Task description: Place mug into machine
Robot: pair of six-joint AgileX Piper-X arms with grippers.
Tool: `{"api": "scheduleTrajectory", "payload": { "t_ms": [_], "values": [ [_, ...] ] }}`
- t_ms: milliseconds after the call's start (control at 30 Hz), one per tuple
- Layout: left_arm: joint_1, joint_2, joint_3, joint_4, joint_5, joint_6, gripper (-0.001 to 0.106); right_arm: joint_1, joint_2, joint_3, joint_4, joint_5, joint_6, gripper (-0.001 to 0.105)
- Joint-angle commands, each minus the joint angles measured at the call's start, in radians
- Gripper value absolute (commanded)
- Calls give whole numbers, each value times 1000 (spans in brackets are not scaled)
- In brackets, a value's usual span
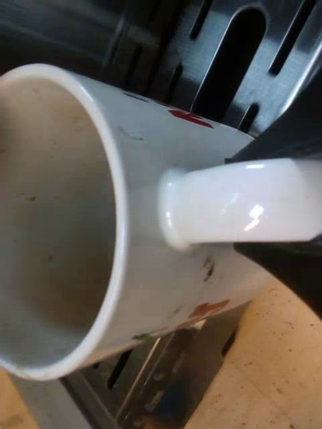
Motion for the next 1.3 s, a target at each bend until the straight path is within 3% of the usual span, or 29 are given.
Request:
{"api": "scheduleTrajectory", "payload": {
  "t_ms": [33, 400, 500, 567, 600, 700, 1067, 1300],
  "values": [
    [-4, 0, -3, -18, 3, 3, 89, 3, 17, -43, -57, 6, -3, 0],
    [-4, 0, -3, -18, 10, 3, 89, 3, 107, -135, -59, 37, -1, 0],
    [-4, 0, -3, -18, 10, 3, 89, 3, 107, -135, -80, 37, -1, 22],
    [-4, 0, -3, -18, 10, 3, 89, 3, 107, -135, -80, 37, -1, 30],
    [-4, 0, -3, -18, 10, 3, 89, 3, 107, -135, -80, 37, -1, 44],
    [-4, 0, -3, -18, 10, 3, 89, 11, 89, -135, -73, 37, -1, 54],
    [-4, 0, -3, -18, 10, 3, 89, 24, -49, 9, -85, 59, 51, 54],
    [-4, 0, -3, -18, 10, 3, 89, 24, -14, 73, -215, 59, 82, 54]
  ]
}}
